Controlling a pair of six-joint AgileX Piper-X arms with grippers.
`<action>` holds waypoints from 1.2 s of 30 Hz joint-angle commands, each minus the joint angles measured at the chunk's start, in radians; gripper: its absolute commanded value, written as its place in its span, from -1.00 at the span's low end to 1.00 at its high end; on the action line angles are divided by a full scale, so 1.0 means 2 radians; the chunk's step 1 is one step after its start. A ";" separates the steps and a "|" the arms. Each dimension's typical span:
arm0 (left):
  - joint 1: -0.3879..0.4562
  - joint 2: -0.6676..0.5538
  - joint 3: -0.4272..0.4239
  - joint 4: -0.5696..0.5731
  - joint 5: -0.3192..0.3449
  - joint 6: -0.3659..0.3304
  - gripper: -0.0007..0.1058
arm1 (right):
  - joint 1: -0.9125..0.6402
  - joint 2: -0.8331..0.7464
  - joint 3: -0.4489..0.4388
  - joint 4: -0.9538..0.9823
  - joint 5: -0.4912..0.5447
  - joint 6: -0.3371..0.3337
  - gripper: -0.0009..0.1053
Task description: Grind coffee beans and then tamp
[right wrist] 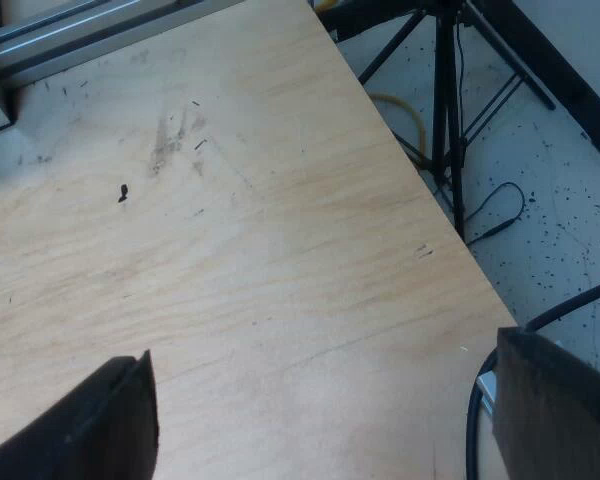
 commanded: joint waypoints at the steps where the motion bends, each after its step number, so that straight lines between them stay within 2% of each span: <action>1: -0.001 -0.070 0.000 -0.007 -0.005 -0.005 0.70 | 0.001 -0.022 -0.004 0.000 0.003 -0.002 0.33; 12: -0.001 -0.070 0.000 -0.007 -0.004 -0.005 0.70 | 0.001 -0.022 -0.004 0.000 -0.003 -0.002 0.33; 17: -0.001 -0.070 0.000 -0.007 0.038 -0.005 0.70 | 0.001 -0.022 -0.004 0.000 -0.013 -0.003 0.33; 20: -0.001 -0.070 0.000 -0.007 0.066 -0.005 0.70 | 0.001 -0.022 -0.004 -0.003 -0.054 -0.009 0.33; 22: -0.001 -0.070 0.000 -0.007 0.098 -0.005 0.70 | 0.001 -0.020 -0.004 -0.012 -0.119 -0.036 0.33; 25: -0.002 -0.069 -0.001 -0.007 0.136 -0.005 0.70 | 0.001 -0.008 -0.016 -0.006 -0.160 -0.048 0.33; 27: -0.004 -0.069 -0.001 -0.007 0.149 -0.005 0.70 | 0.001 0.009 -0.027 -0.003 -0.176 -0.048 0.33; 32: -0.029 -0.059 -0.001 -0.007 0.153 -0.005 0.70 | 0.002 0.058 -0.073 -0.004 -0.227 -0.048 0.33; 36: -0.071 -0.044 -0.001 -0.018 0.164 0.005 0.70 | 0.024 0.111 -0.110 0.000 -0.248 -0.050 0.33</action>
